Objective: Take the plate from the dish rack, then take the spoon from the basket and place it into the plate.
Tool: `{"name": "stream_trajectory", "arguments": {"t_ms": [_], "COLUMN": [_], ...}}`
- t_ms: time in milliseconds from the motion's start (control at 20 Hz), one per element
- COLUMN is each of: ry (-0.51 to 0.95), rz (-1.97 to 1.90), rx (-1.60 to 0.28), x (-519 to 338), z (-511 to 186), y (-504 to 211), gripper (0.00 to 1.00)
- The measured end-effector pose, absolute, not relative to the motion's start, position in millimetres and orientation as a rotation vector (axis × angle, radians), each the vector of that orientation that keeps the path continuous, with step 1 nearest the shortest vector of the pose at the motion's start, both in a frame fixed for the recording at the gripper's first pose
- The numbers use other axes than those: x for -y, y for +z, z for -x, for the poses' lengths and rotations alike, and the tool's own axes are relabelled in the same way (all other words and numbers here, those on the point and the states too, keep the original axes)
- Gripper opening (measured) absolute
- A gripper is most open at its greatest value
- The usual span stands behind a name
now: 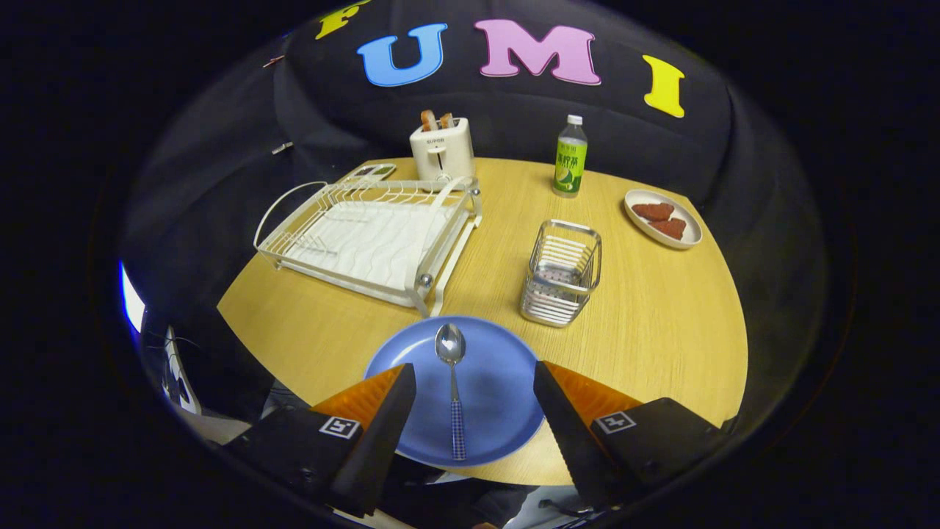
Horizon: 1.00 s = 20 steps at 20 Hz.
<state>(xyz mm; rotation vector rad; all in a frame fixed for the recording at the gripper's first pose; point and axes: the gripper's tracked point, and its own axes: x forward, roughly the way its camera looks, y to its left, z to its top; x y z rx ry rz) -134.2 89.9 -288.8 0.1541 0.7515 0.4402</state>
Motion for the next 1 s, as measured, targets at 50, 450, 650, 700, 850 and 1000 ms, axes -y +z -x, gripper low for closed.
{"name": "stream_trajectory", "arguments": {"t_ms": [50, 450, 650, 700, 850, 1000], "ry": [0.433, 0.390, 0.368, 0.368, 0.355, 0.362], "rz": [-0.142, -0.099, -0.082, -0.081, -0.058, -0.064], "rx": [-0.714, -0.428, -0.311, -0.283, -0.212, -0.166], "x": [-84, -32, -3, 3, 22, 34], "z": [125, 73, 64, 64, 64, 67], "y": [-274, -145, -92, -79, -53, -34], "gripper": [0.99, 0.97, 0.97, 0.97, 0.97, 0.97]}}
